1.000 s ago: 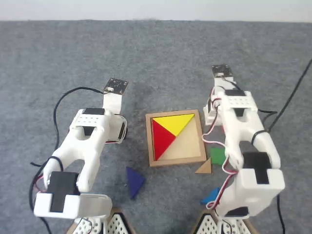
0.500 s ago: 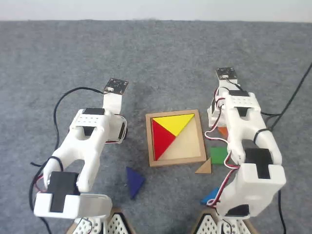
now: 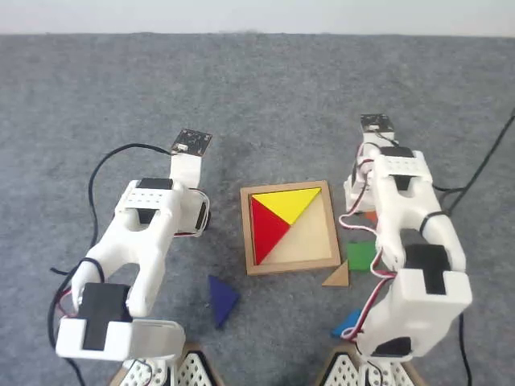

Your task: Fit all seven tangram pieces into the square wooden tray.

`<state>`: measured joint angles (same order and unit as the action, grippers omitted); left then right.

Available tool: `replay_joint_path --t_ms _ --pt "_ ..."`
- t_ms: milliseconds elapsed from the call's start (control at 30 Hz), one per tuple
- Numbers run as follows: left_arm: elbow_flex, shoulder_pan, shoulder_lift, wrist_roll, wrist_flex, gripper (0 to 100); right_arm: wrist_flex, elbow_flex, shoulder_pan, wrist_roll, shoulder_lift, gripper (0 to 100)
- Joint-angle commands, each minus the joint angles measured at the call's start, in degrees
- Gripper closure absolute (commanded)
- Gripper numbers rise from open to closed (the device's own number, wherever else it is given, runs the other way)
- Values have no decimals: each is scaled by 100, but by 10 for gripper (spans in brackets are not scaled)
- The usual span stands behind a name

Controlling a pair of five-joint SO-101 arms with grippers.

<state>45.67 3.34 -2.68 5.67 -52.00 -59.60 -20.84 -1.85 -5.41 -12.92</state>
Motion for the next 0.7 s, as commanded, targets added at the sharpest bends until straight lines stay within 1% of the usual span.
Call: replay_joint_path --t_ms 0,167,433,600,667 --pt "-154 -62 9 53 79 862 -242 176 -321 -35 752 763" --pt "-154 -62 9 53 79 862 -171 -62 -497 97 927 801" --pt "-145 -62 9 53 79 862 101 -9 -356 88 215 829" --pt "-145 -62 9 53 79 862 92 97 4 79 154 829" --pt "-145 -62 9 53 79 862 92 79 224 -62 145 829"
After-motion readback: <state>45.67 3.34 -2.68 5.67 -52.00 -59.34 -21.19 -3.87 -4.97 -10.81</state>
